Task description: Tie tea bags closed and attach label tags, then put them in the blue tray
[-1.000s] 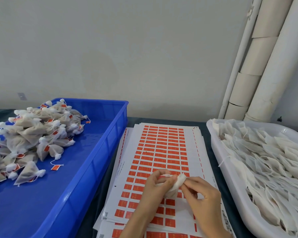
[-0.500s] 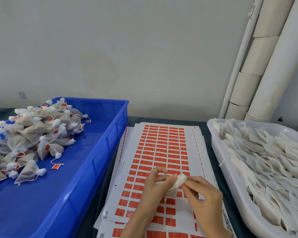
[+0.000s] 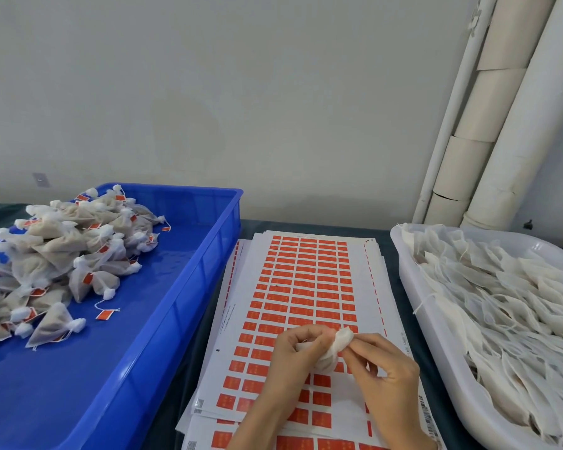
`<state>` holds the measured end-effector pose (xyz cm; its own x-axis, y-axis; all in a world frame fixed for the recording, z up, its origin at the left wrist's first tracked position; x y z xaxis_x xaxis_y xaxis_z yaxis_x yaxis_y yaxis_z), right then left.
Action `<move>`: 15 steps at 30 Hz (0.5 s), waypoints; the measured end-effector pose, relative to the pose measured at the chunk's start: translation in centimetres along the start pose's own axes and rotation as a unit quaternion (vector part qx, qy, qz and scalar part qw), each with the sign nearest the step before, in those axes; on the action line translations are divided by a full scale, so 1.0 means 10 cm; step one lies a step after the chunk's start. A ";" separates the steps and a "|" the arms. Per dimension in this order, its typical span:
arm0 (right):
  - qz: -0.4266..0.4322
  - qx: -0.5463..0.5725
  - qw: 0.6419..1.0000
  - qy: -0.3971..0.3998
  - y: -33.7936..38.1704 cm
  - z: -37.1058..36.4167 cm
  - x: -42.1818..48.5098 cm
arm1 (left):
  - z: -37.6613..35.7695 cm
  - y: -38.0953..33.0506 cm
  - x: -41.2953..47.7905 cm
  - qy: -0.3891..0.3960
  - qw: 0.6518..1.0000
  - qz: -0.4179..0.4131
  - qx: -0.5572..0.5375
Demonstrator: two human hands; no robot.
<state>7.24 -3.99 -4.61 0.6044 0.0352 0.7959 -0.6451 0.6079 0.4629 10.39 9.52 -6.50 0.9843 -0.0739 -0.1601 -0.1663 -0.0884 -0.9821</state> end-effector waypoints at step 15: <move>-0.008 -0.034 0.999 -0.014 -0.02 -0.02 -0.01 | -0.04 0.04 0.00 0.069 0.997 0.009 -0.024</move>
<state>7.42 -3.98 -4.83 0.6002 0.0033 0.7998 -0.6015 0.6610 0.4486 10.35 9.07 -6.82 0.9642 -0.2116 -0.1595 -0.1900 -0.1322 -0.9728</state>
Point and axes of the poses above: each hand's wrist, its own x-axis towards the middle knuckle, its own z-axis out of the back of the hand, y = z × x, the point moved 4 cm from there along x, towards the middle knuckle, and after that the axes turned 8 degrees about z, right-handed, at the moved point
